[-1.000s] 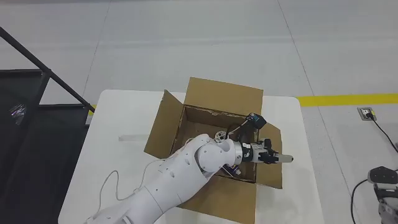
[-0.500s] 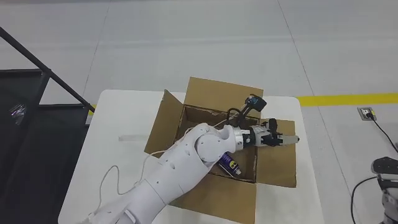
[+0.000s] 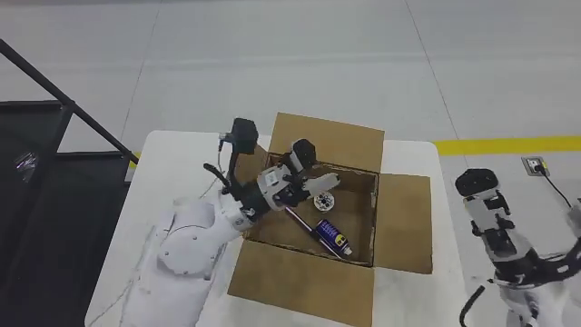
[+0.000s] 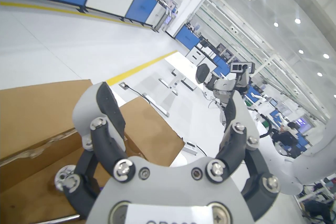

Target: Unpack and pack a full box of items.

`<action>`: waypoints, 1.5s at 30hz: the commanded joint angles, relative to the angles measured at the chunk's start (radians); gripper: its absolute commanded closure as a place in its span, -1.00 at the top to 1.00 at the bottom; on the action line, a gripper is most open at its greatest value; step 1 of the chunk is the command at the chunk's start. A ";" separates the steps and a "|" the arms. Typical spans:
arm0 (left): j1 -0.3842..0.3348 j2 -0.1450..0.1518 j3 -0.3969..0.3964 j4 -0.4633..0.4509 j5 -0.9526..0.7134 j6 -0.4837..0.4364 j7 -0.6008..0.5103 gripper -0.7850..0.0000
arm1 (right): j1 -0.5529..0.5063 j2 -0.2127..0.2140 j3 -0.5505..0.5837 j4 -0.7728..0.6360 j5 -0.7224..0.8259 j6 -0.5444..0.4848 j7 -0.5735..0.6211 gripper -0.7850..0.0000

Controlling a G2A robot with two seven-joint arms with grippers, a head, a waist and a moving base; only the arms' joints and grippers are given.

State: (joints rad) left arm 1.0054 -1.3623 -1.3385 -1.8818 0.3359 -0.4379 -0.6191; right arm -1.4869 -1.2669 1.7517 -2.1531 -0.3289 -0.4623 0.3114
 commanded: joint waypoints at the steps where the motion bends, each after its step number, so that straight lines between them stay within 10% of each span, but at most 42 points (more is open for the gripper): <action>1: 0.099 0.017 -0.138 -0.111 -0.032 -0.009 -0.021 1.00 | 0.090 0.001 -0.114 0.012 -0.139 0.094 0.082 1.00; 9: 0.322 0.056 -0.510 -0.175 -0.208 -0.090 -0.080 1.00 | 0.350 -0.008 -0.407 0.172 -0.420 0.267 0.265 1.00; 21: 0.322 0.055 -0.509 -0.171 -0.208 -0.072 -0.053 1.00 | 0.385 -0.008 -0.475 0.197 -0.517 0.263 0.339 1.00; 34: 0.339 0.064 -0.536 -0.091 -0.257 0.041 0.064 1.00 | 0.839 -0.108 -0.895 0.790 -0.769 0.592 0.670 1.00; 45: 0.339 0.064 -0.536 -0.091 -0.257 0.041 0.064 1.00 | 0.962 -0.167 -0.964 1.077 -0.704 0.579 0.675 1.00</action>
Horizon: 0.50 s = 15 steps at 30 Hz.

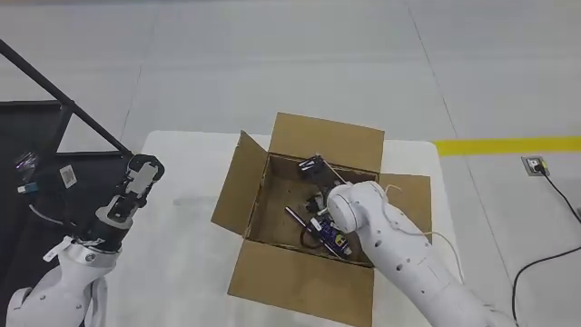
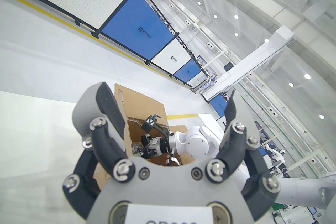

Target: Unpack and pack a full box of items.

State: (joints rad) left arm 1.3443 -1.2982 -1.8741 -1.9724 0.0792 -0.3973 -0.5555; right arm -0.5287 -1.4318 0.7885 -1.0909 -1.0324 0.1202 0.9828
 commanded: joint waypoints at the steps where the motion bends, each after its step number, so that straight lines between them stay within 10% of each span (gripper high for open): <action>1: 0.000 0.000 0.000 0.000 0.000 0.000 0.000 1.00 | 0.008 -0.004 -0.002 0.025 0.000 -0.008 0.005 1.00; 2: 0.000 0.000 0.000 0.000 0.000 0.000 0.000 1.00 | 0.011 -0.006 0.000 0.035 0.003 -0.013 0.004 0.89; 4: 0.000 0.000 0.000 0.000 0.000 0.000 0.000 1.00 | 0.016 -0.008 0.002 0.054 0.007 -0.024 0.008 -0.34; 6: 0.000 0.000 0.000 0.000 0.000 0.000 0.000 1.00 | 0.017 -0.010 0.007 0.064 0.013 -0.037 0.007 -1.00; 15: 0.000 0.000 0.000 0.000 0.000 0.000 0.000 1.00 | -0.015 0.006 0.059 0.031 -0.003 -0.076 0.019 -1.00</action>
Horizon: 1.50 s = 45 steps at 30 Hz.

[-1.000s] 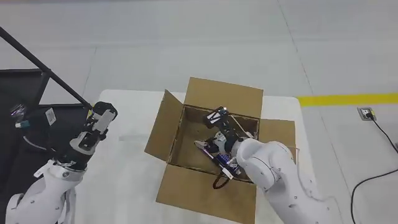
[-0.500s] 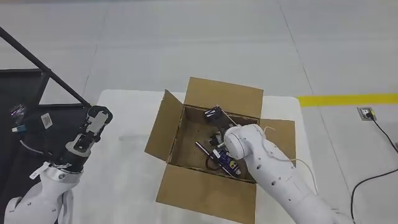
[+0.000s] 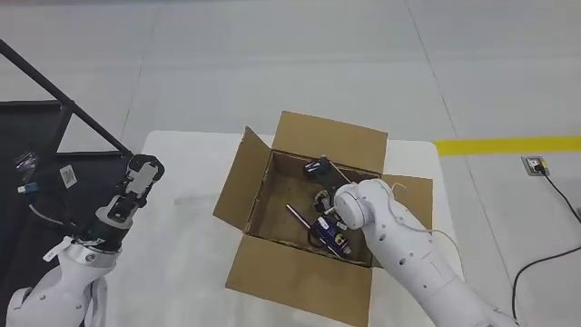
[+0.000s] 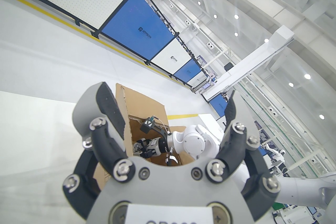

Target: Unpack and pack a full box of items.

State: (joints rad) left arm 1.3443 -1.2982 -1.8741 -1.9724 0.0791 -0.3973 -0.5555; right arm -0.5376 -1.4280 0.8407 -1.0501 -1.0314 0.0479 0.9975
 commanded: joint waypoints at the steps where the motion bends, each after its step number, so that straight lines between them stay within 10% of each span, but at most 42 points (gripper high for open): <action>1: 0.000 0.000 0.000 0.000 0.000 0.000 0.000 1.00 | -0.012 0.005 0.013 -0.022 -0.008 -0.007 0.007 -1.00; 10: 0.000 0.000 0.000 0.000 0.000 0.000 0.000 1.00 | -0.181 0.064 0.154 -0.386 -0.067 -0.089 0.022 -1.00; 21: 0.000 0.000 0.000 0.000 0.000 0.000 0.000 1.00 | -0.629 0.136 0.656 -1.062 -0.174 0.131 -0.156 -1.00; 29: 0.000 0.000 0.000 0.000 0.000 0.000 0.000 1.00 | -0.534 0.154 0.840 -0.779 -0.138 0.148 -0.041 -1.00; 45: 0.000 0.000 0.000 0.000 0.000 0.000 0.000 1.00 | -0.243 0.162 0.691 -0.209 -0.249 0.049 0.055 -1.00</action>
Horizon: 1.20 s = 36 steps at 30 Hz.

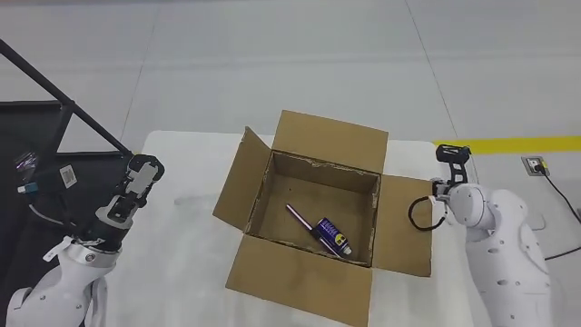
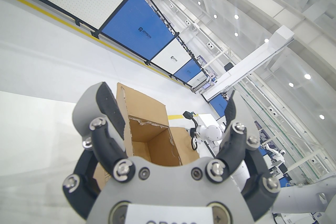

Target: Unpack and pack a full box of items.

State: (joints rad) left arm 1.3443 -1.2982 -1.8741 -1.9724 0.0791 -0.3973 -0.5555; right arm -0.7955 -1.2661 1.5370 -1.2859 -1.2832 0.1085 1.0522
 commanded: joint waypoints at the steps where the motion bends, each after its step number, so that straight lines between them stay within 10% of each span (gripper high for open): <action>1: 0.000 0.000 0.000 0.000 0.000 0.000 0.000 1.00 | 0.025 0.000 -0.011 0.048 0.006 -0.023 0.002 -1.00; 11: 0.000 0.000 0.000 0.000 0.000 0.000 0.000 1.00 | 0.098 -0.001 -0.062 0.200 0.022 -0.092 0.024 -1.00; 20: 0.000 0.000 0.000 0.000 0.000 0.000 0.000 1.00 | 0.127 0.000 -0.082 0.266 0.035 -0.105 0.019 0.65; 36: 0.018 0.014 -0.024 -0.033 0.094 0.021 -0.043 1.00 | 0.053 0.020 0.001 0.108 0.064 0.018 -0.085 1.00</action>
State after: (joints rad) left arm 1.3598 -1.2879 -1.8988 -2.0015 0.1635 -0.3875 -0.5626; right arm -0.7249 -1.2487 1.5175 -1.1386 -1.2204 0.0942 0.9866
